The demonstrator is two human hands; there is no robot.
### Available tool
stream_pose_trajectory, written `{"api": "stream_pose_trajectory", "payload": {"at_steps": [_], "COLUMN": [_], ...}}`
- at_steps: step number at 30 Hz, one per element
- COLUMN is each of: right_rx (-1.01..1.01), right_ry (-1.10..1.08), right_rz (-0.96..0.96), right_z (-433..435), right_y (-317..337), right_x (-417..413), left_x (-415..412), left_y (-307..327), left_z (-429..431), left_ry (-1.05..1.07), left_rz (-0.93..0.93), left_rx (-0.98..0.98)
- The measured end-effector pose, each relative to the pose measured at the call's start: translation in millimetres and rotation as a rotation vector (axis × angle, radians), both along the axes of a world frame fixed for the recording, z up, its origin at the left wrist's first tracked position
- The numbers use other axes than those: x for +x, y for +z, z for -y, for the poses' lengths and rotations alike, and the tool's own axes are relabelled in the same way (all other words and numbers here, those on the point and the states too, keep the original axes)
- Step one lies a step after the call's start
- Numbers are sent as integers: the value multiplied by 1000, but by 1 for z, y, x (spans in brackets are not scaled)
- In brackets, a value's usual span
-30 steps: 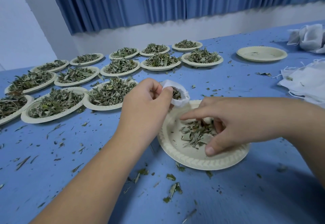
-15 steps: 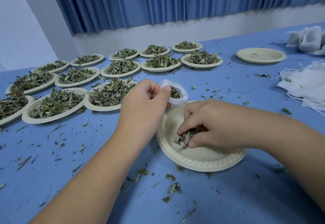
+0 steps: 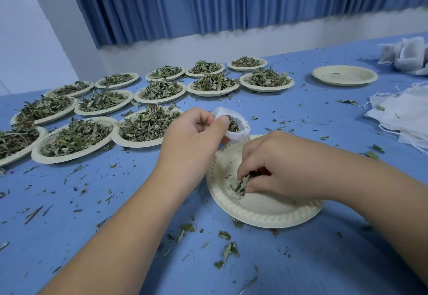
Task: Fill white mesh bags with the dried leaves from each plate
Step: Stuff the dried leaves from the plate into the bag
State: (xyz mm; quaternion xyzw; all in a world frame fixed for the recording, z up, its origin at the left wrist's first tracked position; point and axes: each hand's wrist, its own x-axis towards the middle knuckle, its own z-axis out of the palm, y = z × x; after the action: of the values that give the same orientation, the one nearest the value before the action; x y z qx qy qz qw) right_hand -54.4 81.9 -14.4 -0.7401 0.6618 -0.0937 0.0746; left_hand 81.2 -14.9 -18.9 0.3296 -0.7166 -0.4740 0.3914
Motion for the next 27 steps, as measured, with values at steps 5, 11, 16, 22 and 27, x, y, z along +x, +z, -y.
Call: {"api": "stream_pose_trajectory", "payload": {"at_steps": [5,11,16,22,27], "right_rx": [-52,-163,-310,-358,-340], "right_ry": [-52,-175,-258,-384,-464], "right_rz": [177,477,550,216,80], "right_z": [-4,-16,-15,-9,-7], "right_y": [7,29,32,22,21], "right_x": [-8,-22,-24,-20,-16], "left_x": [-1,-2,-6,-11,-13], "left_y": [2,0,-3,-7,-7], "left_z": [0,0,-5,-12,-16], "left_ry": [-71,-49,-31,-14,-33], "left_rz": [-43,-27,10,44,30], "left_rx": [85,59,-49,-146,-176]}}
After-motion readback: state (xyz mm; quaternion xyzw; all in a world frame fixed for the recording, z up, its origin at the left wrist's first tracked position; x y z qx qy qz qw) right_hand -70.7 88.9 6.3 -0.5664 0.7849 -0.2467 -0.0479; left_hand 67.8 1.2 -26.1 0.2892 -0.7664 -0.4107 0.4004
